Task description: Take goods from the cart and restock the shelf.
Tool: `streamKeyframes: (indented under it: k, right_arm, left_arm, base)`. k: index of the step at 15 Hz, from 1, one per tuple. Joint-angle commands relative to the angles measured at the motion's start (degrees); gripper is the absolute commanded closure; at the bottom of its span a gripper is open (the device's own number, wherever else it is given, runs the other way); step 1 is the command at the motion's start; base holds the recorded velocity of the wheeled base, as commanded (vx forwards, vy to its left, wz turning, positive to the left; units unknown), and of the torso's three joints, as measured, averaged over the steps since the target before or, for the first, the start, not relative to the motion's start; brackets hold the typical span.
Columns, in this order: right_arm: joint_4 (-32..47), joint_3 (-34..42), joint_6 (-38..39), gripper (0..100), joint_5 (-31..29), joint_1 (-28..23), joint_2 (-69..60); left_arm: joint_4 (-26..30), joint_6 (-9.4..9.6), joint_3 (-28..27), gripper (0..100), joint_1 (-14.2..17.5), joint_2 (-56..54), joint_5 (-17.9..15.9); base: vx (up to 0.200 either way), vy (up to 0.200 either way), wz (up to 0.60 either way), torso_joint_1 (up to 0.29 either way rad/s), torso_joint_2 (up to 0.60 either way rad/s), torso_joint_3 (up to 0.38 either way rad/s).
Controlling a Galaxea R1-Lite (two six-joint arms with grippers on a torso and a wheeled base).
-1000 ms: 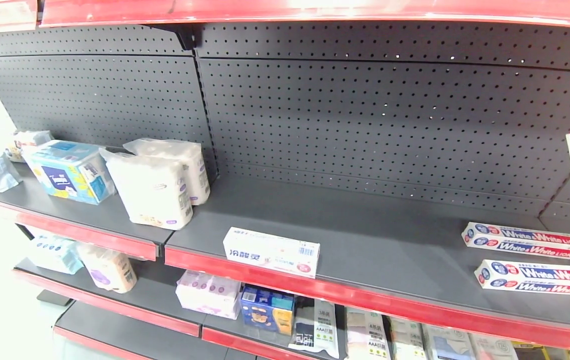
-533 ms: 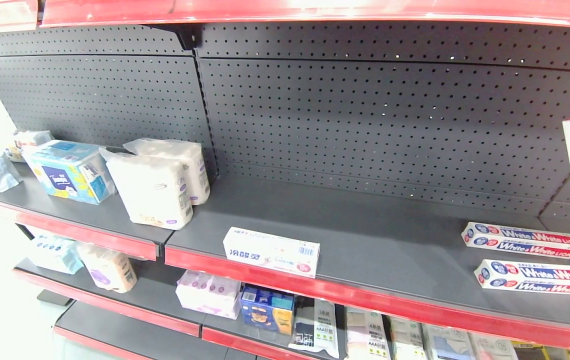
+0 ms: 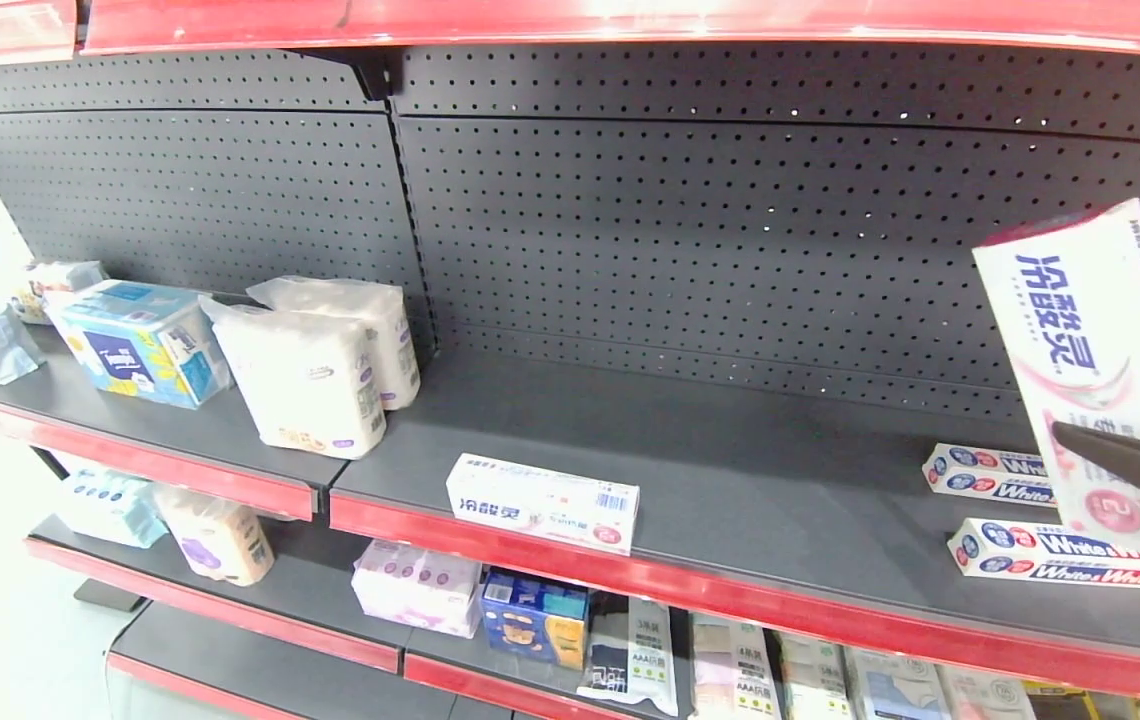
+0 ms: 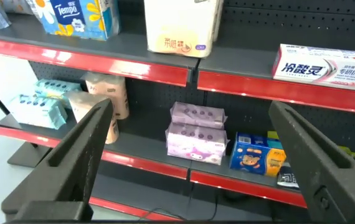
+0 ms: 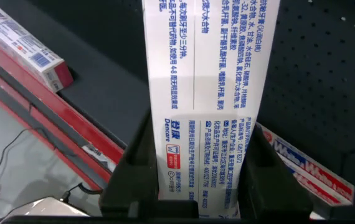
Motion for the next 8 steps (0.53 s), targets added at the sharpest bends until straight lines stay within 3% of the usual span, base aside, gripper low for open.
streamKeyframes:
  k: [1,8]
  right_arm:
    - [0.07,-5.70,0.06,100,0.05,3.67,8.79]
    - [-0.11,-10.45,-3.63,100,1.90,5.87,20.57]
  left_arm:
    - [0.00,-0.02,0.01,0,0.01,-0.02,0.04]
    - [0.00,-0.02,0.01,0,0.01,-0.02,0.04]
  base:
    - [0.000,0.000,0.00,0.000,0.00,0.000]
    - [0.000,0.000,0.00,0.000,0.00,0.000]
